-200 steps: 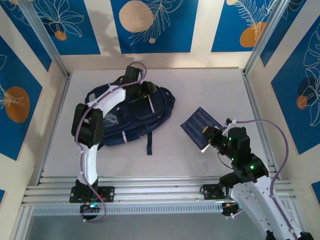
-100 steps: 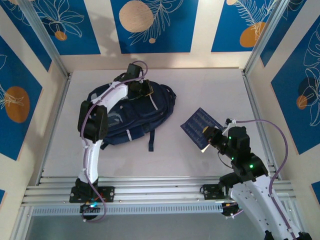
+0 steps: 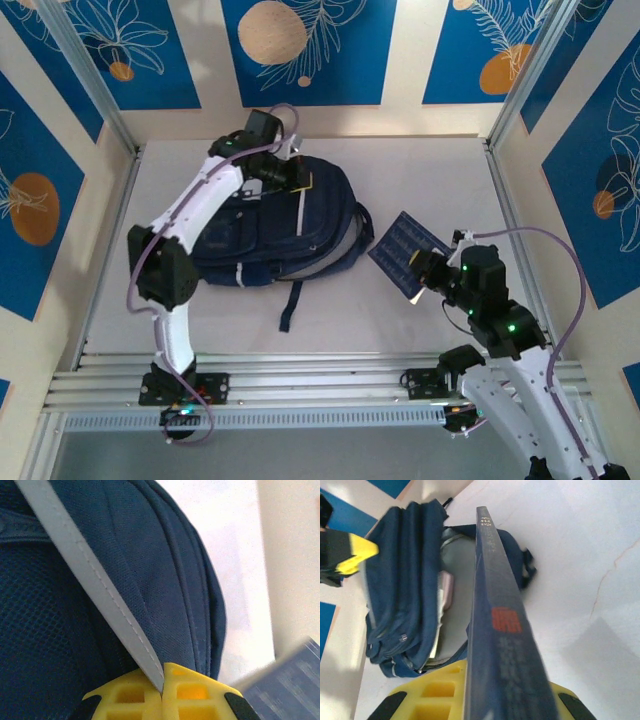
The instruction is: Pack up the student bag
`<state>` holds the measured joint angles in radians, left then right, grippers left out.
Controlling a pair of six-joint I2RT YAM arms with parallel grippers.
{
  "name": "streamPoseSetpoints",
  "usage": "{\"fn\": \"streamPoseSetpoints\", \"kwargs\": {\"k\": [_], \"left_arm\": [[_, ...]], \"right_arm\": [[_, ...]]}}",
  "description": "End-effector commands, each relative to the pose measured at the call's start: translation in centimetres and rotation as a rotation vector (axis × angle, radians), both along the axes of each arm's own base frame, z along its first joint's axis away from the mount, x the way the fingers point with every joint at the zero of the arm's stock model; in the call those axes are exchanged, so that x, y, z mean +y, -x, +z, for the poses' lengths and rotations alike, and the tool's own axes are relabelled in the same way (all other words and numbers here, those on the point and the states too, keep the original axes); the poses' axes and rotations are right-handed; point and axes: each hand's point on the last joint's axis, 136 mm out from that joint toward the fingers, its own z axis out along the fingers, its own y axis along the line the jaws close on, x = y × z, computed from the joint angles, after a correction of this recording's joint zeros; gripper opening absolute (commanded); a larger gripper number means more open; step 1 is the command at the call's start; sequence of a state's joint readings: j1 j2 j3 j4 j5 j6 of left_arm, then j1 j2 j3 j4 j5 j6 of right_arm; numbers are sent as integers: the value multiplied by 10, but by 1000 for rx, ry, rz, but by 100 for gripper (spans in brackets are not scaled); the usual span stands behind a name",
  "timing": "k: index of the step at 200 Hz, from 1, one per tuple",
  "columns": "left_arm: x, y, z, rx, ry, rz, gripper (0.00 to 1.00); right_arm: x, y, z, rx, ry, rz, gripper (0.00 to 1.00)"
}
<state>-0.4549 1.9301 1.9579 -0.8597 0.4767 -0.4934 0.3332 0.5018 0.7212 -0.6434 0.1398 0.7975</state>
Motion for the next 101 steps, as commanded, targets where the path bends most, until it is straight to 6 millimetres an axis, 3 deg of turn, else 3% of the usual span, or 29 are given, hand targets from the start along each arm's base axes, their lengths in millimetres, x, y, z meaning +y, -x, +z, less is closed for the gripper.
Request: {"fn": "streamPoseSetpoints", "kwargs": {"k": [1, 27, 53, 80, 101], "left_arm": [[-4, 44, 93, -158, 134, -153, 0], [4, 72, 119, -205, 159, -203, 0], [7, 92, 143, -240, 229, -274, 0], [15, 99, 163, -284, 281, -294, 0], [18, 99, 166, -284, 307, -298, 0]], "right_arm": [[17, 6, 34, -105, -7, 138, 0], [40, 16, 44, -96, -72, 274, 0], [60, 20, 40, -54, -161, 374, 0], [70, 11, 23, 38, -233, 368, 0], [75, 1, 17, 56, -289, 352, 0]]}}
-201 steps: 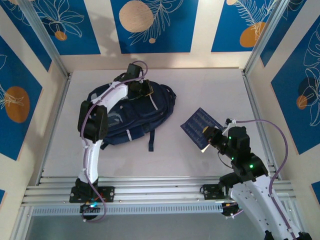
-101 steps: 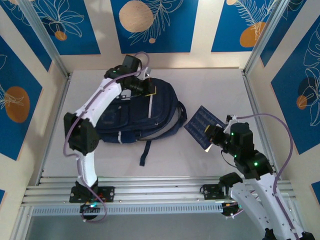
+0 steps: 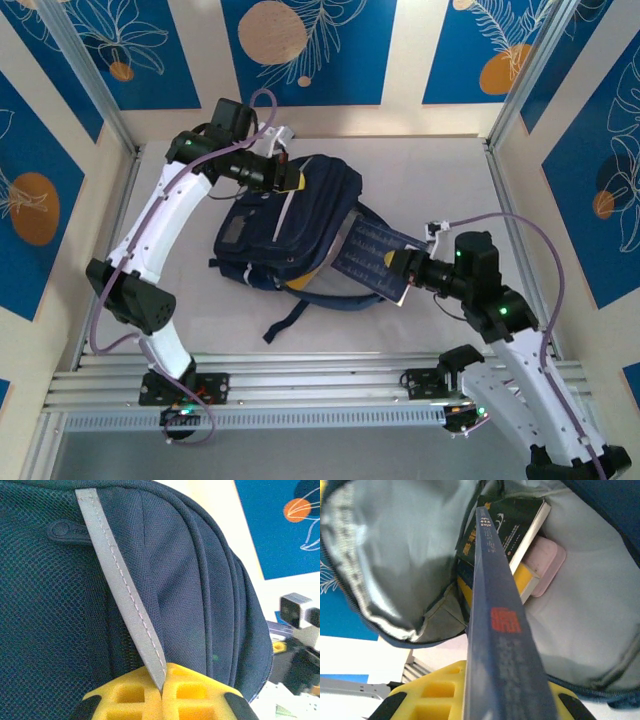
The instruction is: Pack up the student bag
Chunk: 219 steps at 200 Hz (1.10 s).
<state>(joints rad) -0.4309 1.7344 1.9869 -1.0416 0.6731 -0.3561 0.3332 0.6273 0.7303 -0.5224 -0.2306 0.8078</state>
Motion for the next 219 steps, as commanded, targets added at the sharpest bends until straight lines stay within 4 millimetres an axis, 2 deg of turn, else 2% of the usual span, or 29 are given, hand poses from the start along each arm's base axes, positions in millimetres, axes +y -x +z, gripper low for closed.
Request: {"fn": "streamPoseSetpoints", "kwargs": {"k": [1, 83, 126, 153, 182, 219], "left_arm": [[1, 25, 79, -196, 197, -108, 0], [-5, 27, 77, -165, 240, -141, 0], [-7, 26, 81, -156, 267, -147, 0], [-8, 26, 81, -152, 276, -149, 0], [-10, 25, 77, -133, 281, -149, 0], [-12, 25, 78, -126, 294, -155, 0]], "right_arm": [[14, -7, 5, 13, -114, 29, 0], [38, -60, 5, 81, -293, -23, 0], [60, -87, -11, 129, -297, -16, 0], [86, -103, -29, 155, -246, -3, 0], [126, -117, -56, 219, -185, 45, 0], [177, -141, -78, 262, -142, 86, 13]]}}
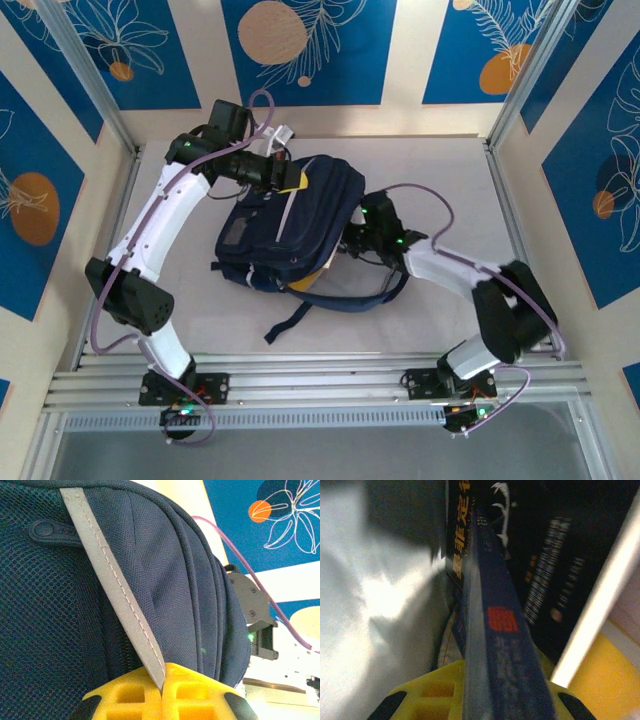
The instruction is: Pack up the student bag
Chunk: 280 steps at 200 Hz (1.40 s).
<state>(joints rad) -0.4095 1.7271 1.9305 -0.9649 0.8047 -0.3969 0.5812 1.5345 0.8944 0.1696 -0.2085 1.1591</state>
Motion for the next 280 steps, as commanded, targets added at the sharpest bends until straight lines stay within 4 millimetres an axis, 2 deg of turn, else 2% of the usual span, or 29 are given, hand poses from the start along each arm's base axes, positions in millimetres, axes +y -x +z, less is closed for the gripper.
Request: {"fn": "streamPoseSetpoints", "kwargs": {"k": [1, 14, 27, 39, 60, 75, 84, 101, 110, 114, 129, 147, 183, 204, 217, 224, 230, 245, 268, 280], "left_arm": [[-5, 22, 74, -176, 194, -98, 0], [-6, 21, 75, -174, 198, -95, 0], [-6, 21, 75, -169, 202, -97, 0], [-7, 20, 75, -163, 206, -96, 0], [-7, 19, 79, -145, 236, -96, 0], [-6, 19, 82, -142, 251, -94, 0], [-4, 18, 83, -145, 250, -86, 0], [2, 16, 82, -144, 248, -66, 0], [7, 13, 82, -139, 251, -52, 0], [9, 13, 82, -137, 253, -48, 0], [17, 10, 82, -138, 256, -24, 0], [20, 10, 80, -130, 261, -14, 0], [23, 10, 78, -124, 256, 0, 0], [24, 7, 73, -123, 234, 24, 0], [28, 2, 63, -122, 187, 58, 0], [30, -2, 56, -122, 163, 74, 4], [31, -5, 50, -115, 149, 88, 7], [29, -16, 30, -90, 132, 119, 8], [13, -30, -10, -33, 87, 142, 6], [-1, -35, -30, -11, 57, 136, 3]], "right_arm": [[30, -22, 6, -40, -7, 15, 13], [48, -31, 2, -18, -20, 29, 19], [67, -39, -2, -5, -25, 35, 32], [80, -43, -10, 16, 5, 22, 38], [91, -49, -17, 23, 21, 9, 52], [89, -46, -9, 4, 5, 28, 64], [82, -43, -2, -26, 18, 28, 72], [65, -33, 14, -107, 60, 40, 81], [53, -27, 19, -126, 82, 33, 87], [48, -25, 20, -132, 86, 29, 93], [29, -18, 24, -148, 86, 7, 100], [12, -12, 27, -164, 91, -10, 100], [-19, -13, 14, -99, 93, -77, 100], [-41, -11, 18, -121, 132, -146, 96], [-56, -7, 27, -158, 176, -168, 94], [-65, -3, 31, -169, 208, -181, 93], [-77, 1, 33, -172, 245, -207, 93], [-106, 13, 37, -185, 318, -277, 93], [-146, 32, 39, -201, 370, -385, 93], [-158, 43, 40, -215, 374, -412, 92]]}}
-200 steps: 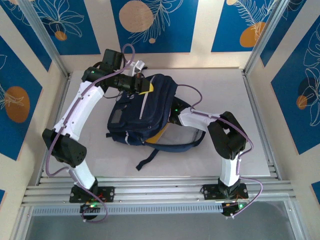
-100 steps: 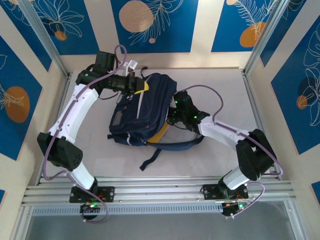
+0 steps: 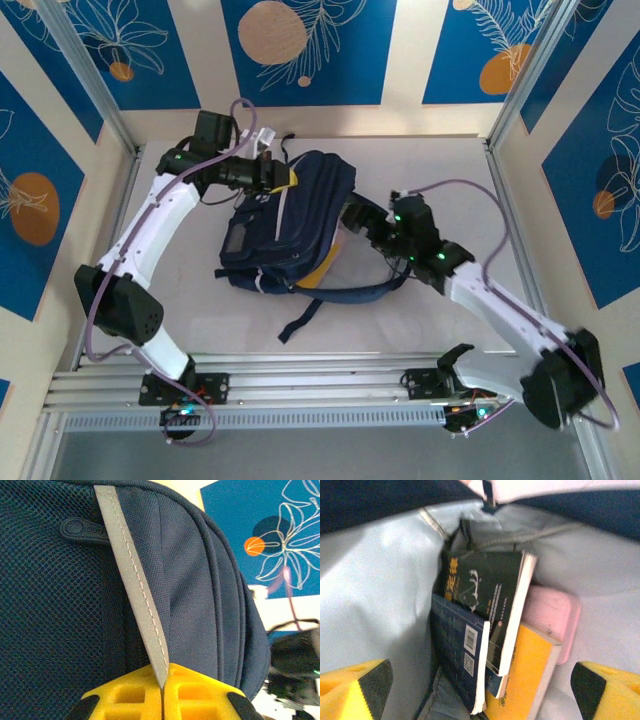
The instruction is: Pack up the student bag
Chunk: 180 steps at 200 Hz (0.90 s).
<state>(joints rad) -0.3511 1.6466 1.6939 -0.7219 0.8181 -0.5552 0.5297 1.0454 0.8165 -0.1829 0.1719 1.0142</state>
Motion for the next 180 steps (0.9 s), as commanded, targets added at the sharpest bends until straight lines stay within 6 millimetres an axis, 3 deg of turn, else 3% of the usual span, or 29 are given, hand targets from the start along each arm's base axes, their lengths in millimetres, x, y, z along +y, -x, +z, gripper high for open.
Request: {"fn": "streamPoseSetpoints", "kwargs": {"k": [1, 39, 90, 110, 132, 180], "left_arm": [[-20, -17, -10, -67, -14, 11, 2], [-69, -25, -52, -20, -51, -39, 0], [-102, -22, -88, 27, -105, -103, 0], [-104, -18, -98, 36, -121, -115, 1], [-101, -10, -104, 30, -145, -152, 0], [-83, 48, -119, -32, -345, -330, 0]], "right_arm": [[-47, 21, -29, 39, 137, -125, 92], [-43, 50, -24, -4, 170, 2, 86], [-35, 82, -32, -20, 298, 116, 69], [-39, 89, -34, -16, 327, 129, 66], [-56, 91, -33, 0, 380, 71, 66], [-99, 76, -16, 1, 461, -92, 72]]}}
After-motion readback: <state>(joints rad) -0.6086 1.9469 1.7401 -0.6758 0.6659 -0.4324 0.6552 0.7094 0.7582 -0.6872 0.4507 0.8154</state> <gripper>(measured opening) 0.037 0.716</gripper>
